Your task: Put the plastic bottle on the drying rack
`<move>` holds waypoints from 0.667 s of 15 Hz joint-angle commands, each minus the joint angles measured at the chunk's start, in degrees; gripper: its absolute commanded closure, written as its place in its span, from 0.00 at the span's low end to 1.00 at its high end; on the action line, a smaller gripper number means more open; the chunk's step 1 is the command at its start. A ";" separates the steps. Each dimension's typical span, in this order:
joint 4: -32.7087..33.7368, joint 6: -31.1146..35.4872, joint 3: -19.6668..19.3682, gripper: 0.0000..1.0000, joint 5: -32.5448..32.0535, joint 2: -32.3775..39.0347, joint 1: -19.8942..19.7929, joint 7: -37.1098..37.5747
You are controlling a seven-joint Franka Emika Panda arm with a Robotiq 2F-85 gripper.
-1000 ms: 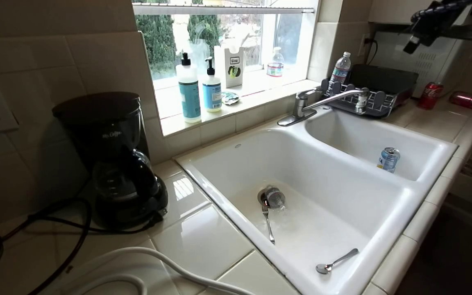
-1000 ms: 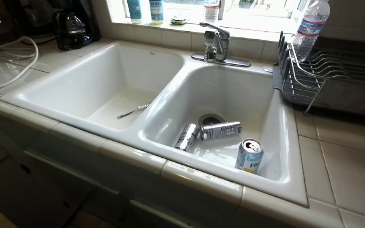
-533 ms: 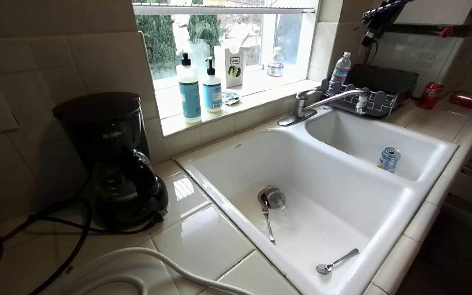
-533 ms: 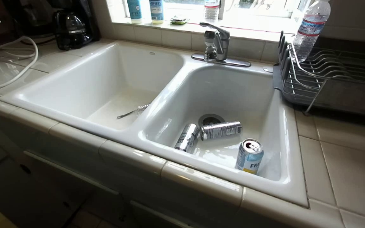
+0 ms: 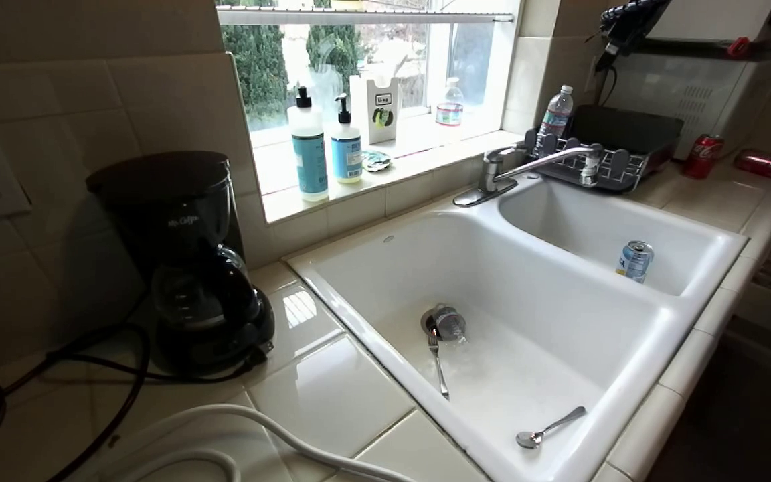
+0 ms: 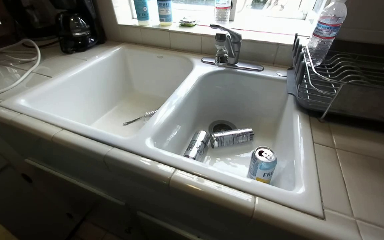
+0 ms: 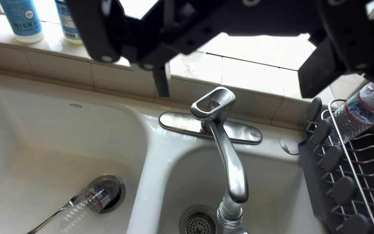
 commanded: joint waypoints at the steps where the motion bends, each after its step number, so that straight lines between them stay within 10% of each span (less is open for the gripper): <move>1: 0.23 -0.23 0.17 0.00 0.06 0.12 -0.20 -0.04; 10: 21.76 3.58 -0.20 0.00 2.38 17.65 -1.67 -7.48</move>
